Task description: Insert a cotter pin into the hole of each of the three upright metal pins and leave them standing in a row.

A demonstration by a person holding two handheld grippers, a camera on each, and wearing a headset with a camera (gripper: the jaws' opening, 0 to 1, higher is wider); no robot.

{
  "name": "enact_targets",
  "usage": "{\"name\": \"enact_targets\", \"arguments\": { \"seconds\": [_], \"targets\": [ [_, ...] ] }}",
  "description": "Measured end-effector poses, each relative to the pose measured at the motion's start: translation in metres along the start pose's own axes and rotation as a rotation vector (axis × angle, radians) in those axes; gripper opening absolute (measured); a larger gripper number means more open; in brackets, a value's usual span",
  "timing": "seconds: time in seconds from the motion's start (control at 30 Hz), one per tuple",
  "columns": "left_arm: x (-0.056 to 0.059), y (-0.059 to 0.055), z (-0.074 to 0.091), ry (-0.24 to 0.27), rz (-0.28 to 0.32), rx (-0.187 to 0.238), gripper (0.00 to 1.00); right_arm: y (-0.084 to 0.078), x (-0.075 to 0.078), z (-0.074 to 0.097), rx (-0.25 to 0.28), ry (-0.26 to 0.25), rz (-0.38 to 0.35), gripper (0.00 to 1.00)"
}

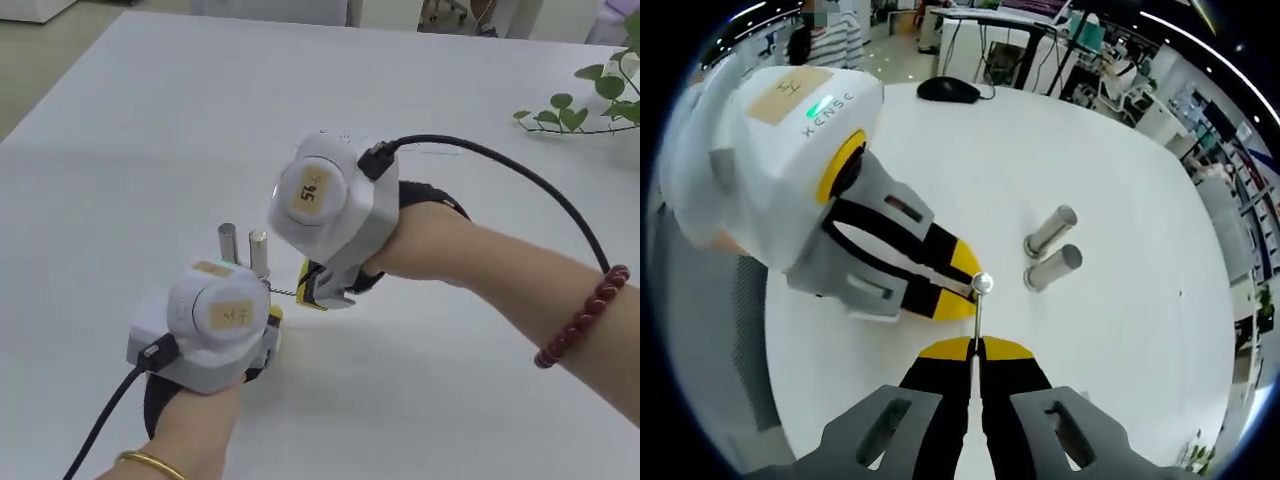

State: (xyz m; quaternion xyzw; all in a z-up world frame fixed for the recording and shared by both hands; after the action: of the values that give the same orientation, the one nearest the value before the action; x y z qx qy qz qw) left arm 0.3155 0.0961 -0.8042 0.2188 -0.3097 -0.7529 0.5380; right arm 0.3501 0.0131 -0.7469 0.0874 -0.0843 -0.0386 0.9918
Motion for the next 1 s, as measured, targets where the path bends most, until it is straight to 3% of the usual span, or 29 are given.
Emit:
{"name": "enact_targets", "arguments": {
  "seconds": [0.3,1.0],
  "targets": [
    [0.0003,0.0004,-0.0001,0.005,-0.018,-0.003,0.07,0.0018,0.0002,0.0005,-0.013,0.030,-0.032,0.03],
    [0.0022,0.0010,-0.0013,0.014,-0.040,0.000,0.07,0.0087,0.0024,0.0064,-0.150,0.140,-0.141,0.03]
  ]
}}
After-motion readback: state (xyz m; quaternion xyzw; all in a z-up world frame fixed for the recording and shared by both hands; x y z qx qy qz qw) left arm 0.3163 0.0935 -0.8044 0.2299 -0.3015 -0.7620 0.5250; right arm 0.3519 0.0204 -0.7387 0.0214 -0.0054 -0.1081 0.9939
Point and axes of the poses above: the centre of the closed fingertips' face, and the gripper's own axes: z roughly backward along the fingers, x roughly to its right, y roughly out of its top, the point moved 8 cm from there along z, roughly backward along the fingers, and after that the axes turned 14 degrees about -x, right-handed, at the moved point
